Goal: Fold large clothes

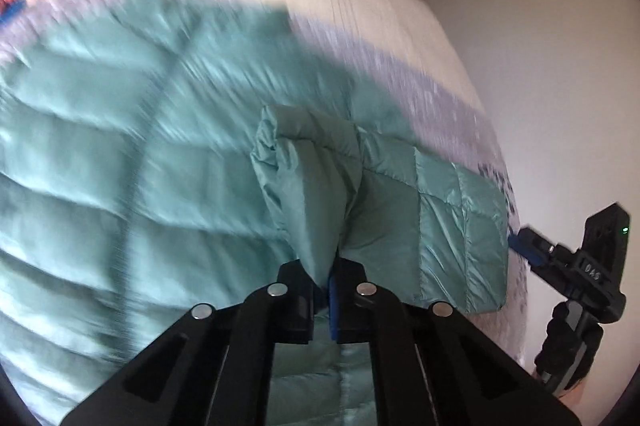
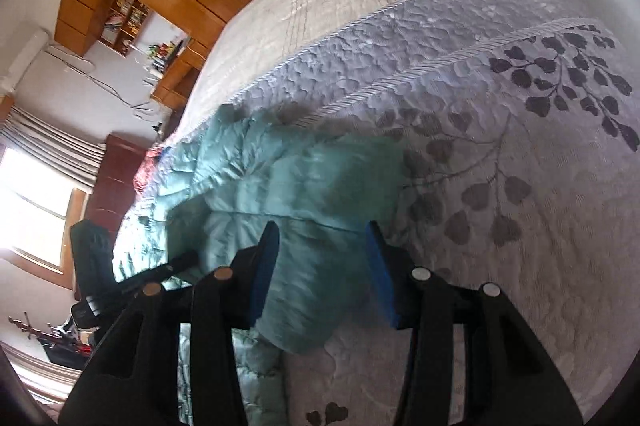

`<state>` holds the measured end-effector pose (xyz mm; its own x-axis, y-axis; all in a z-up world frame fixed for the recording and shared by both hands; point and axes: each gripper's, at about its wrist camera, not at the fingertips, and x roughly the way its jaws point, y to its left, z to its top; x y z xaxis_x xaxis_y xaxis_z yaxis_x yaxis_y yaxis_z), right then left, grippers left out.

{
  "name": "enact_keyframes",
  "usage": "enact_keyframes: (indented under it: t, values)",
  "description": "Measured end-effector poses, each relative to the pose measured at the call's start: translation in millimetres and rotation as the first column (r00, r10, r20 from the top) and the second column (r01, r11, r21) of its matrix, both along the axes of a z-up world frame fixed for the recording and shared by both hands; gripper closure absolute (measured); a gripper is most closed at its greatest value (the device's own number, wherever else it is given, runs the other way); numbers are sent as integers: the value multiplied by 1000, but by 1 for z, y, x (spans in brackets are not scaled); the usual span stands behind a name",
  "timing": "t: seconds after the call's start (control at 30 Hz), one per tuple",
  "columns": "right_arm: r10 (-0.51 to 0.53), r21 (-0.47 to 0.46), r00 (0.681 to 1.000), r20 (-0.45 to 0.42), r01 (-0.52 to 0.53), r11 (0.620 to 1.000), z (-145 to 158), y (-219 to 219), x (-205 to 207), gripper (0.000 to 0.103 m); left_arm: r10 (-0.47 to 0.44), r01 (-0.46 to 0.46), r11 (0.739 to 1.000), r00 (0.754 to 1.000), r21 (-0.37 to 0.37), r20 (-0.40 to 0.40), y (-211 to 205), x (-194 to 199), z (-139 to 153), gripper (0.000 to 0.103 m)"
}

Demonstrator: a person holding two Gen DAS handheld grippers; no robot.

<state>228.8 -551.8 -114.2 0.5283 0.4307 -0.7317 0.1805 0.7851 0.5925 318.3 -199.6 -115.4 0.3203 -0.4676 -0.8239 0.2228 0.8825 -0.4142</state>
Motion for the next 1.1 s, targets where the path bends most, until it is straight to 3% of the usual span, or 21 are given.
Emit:
enact_keyframes:
  t: [0.13,0.37,0.63,0.77,1.1]
  values:
    - [65,3,998,-19,-65,998,-6,24,12,58,78,-85,994,991,67,105,46,3,31,99]
    - [190,-34,980,-57,-192,981,-17,85,43,58,189,-208,965,974,159,127,112,16,38,99]
    - [213,-127,963,-167,-235,964,-39,119,60,63,244,-241,937,970,254,20,150,28,-19,96]
    - [212,-158,954,-211,-247,956,-56,124,61,63,253,-243,928,968,281,3,154,32,-44,89]
    - [196,-257,954,-228,-253,933,-59,136,61,64,258,-244,928,966,281,-15,157,35,-47,79]
